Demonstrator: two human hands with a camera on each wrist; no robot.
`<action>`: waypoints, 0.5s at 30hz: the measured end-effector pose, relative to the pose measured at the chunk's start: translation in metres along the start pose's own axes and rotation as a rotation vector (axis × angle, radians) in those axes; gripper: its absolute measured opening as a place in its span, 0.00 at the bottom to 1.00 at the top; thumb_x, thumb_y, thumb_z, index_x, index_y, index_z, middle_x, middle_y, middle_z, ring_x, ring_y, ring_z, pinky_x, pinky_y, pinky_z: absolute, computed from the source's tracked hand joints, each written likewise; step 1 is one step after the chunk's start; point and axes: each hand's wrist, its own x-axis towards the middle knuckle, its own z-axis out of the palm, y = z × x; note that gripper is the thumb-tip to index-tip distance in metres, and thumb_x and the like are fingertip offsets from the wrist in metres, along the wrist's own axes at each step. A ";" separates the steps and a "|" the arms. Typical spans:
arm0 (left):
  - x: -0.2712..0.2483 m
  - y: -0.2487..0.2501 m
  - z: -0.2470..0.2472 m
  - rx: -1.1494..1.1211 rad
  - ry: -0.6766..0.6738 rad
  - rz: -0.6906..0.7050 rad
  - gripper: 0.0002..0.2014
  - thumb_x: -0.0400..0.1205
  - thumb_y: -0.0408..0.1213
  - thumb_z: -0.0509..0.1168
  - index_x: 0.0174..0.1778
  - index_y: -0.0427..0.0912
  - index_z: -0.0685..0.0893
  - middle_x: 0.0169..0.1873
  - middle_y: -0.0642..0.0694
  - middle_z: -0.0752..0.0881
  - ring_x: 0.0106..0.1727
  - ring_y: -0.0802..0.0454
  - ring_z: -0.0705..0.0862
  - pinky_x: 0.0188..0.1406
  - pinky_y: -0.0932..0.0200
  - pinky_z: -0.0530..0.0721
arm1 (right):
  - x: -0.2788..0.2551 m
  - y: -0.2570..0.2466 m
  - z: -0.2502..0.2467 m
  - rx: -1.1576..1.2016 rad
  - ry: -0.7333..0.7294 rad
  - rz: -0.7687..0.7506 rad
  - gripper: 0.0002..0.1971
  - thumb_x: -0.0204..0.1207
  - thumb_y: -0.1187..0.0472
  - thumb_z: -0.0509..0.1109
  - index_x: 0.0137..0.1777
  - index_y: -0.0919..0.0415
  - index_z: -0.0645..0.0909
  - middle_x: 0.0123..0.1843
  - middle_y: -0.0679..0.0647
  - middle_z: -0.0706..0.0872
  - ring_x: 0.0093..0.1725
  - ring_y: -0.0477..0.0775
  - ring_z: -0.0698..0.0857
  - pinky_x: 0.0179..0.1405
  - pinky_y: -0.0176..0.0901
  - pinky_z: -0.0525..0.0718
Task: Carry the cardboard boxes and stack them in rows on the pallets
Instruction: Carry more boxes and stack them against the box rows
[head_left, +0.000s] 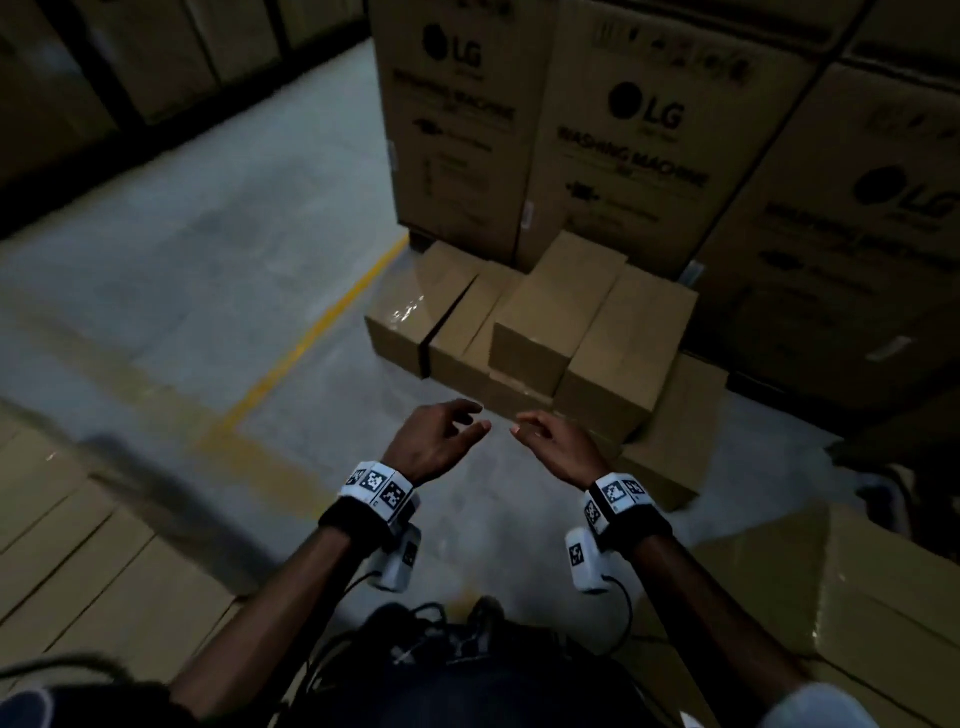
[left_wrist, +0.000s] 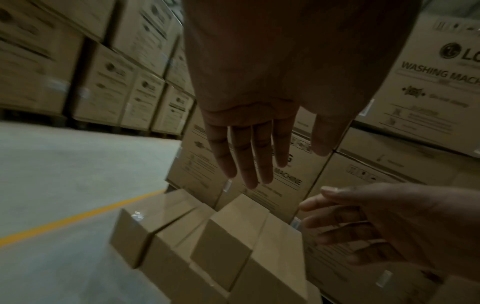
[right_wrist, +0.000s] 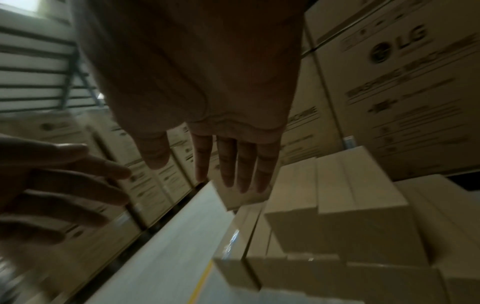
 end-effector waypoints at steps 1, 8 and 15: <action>0.020 0.007 0.002 -0.002 -0.014 0.013 0.27 0.87 0.60 0.63 0.75 0.47 0.83 0.64 0.48 0.89 0.55 0.53 0.90 0.58 0.51 0.87 | 0.010 0.005 -0.015 0.020 0.018 0.010 0.21 0.83 0.39 0.70 0.72 0.47 0.83 0.72 0.48 0.86 0.71 0.51 0.83 0.71 0.52 0.82; 0.164 0.025 0.006 0.075 -0.149 0.065 0.30 0.84 0.63 0.62 0.73 0.45 0.84 0.63 0.47 0.90 0.53 0.52 0.91 0.57 0.49 0.88 | 0.090 0.038 -0.080 0.069 0.100 0.123 0.20 0.83 0.41 0.70 0.70 0.49 0.85 0.66 0.49 0.89 0.66 0.51 0.86 0.70 0.51 0.82; 0.334 0.012 0.006 0.108 -0.246 0.064 0.25 0.87 0.59 0.64 0.72 0.45 0.85 0.63 0.47 0.90 0.56 0.52 0.90 0.57 0.55 0.86 | 0.209 0.057 -0.130 0.174 0.163 0.258 0.16 0.84 0.47 0.72 0.68 0.52 0.86 0.61 0.49 0.90 0.60 0.50 0.88 0.50 0.30 0.82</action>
